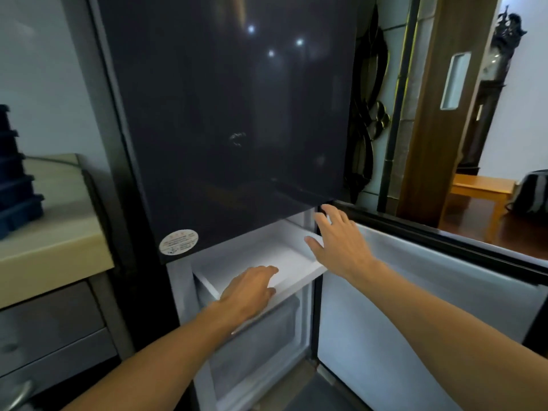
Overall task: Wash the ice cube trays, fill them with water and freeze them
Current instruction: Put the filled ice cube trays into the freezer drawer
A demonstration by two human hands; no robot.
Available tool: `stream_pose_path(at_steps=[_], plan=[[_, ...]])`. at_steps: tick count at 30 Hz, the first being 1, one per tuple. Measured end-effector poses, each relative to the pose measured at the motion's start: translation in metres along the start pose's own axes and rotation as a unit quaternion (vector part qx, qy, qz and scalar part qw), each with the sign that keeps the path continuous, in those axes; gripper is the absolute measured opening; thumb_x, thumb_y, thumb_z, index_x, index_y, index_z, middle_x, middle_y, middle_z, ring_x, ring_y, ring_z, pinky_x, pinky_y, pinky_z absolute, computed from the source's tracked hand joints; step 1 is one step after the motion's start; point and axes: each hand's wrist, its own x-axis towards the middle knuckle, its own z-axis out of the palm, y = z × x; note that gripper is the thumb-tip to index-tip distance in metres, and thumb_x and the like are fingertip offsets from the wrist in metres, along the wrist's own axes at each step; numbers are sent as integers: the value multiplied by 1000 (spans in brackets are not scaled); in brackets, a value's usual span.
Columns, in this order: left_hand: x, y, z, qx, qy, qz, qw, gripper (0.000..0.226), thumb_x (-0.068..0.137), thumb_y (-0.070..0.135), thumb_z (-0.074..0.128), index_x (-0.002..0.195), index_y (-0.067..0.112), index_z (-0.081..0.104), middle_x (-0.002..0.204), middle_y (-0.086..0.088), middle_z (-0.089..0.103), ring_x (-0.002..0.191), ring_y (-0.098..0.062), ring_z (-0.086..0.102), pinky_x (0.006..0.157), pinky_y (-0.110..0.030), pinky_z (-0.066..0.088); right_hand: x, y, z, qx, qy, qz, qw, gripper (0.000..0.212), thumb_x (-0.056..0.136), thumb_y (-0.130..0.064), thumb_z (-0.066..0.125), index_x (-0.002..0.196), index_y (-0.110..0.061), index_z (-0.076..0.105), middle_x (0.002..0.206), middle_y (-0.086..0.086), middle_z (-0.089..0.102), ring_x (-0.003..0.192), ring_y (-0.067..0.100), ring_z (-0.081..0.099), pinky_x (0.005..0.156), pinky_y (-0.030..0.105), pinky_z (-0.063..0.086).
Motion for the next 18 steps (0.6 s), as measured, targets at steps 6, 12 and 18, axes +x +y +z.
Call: stream_pose_path(at_steps=[6, 12, 18], plan=[[-59, -17, -80, 17, 104, 0, 994, 38, 100, 39, 54, 135, 26, 54, 130, 2, 65, 113, -21, 64, 93, -42, 54, 14, -99, -48, 155, 130, -100, 974, 42, 98, -39, 64, 127, -9, 62, 127, 4, 59, 101, 24, 64, 84, 37, 51], [-137, -47, -190, 42, 248, -22, 968, 23, 99, 46, 51, 116, 33, 62, 102, 10, 73, 85, -11, 69, 74, -32, 57, 43, -215, -109, 282, 195, -225, 912, 36, 98, -42, 61, 120, -13, 63, 115, -4, 60, 70, 16, 59, 65, 34, 51], [-208, -100, -278, 87, 338, -135, 927, 23, 98, 50, 52, 88, 31, 60, 72, 10, 63, 67, -14, 59, 58, -33, 46, 96, -329, -169, 366, 149, -258, 882, 45, 97, -54, 58, 124, -19, 57, 121, -1, 61, 90, 14, 58, 83, 39, 52]])
